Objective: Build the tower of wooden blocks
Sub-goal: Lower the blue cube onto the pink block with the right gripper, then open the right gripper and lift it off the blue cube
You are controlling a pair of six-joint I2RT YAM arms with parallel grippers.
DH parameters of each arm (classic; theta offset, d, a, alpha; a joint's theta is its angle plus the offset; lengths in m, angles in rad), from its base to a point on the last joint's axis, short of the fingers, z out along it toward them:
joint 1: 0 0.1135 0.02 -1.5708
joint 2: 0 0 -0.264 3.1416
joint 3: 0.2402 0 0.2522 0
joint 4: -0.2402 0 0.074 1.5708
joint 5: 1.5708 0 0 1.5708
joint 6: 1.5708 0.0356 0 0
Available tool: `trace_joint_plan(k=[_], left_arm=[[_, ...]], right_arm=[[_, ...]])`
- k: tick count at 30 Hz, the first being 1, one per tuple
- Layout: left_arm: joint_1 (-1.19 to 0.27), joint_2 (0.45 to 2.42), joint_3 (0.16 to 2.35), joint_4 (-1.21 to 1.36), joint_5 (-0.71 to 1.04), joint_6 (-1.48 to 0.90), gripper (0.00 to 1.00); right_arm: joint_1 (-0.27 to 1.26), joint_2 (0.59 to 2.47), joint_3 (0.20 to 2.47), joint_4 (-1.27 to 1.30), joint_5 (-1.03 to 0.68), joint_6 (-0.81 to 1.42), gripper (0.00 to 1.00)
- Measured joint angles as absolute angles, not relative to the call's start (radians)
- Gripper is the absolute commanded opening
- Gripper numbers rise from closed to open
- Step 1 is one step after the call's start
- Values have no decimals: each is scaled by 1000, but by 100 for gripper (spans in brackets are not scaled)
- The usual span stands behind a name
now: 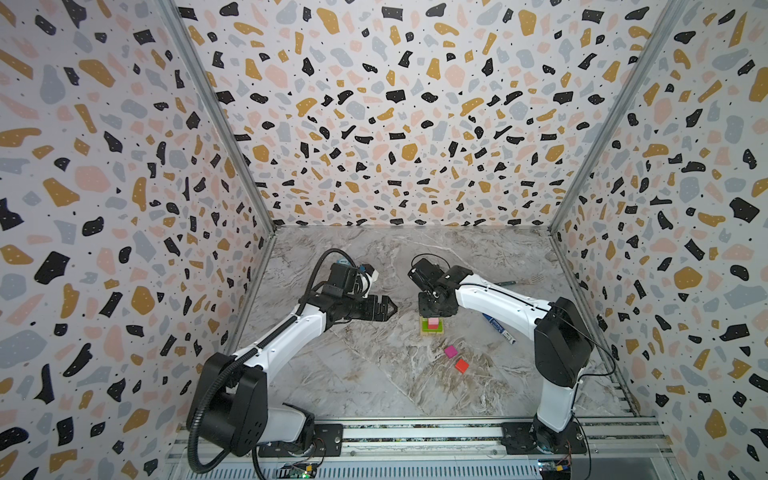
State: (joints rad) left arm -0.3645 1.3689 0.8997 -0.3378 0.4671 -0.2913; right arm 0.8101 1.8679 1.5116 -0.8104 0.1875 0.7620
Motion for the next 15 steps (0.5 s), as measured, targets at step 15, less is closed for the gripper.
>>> trace_joint_plan(k=[15], left_arm=[[-364,1369,900,-338,467,-291,98]], right_arm=[[810,1834,1512,-807,189,734,65]])
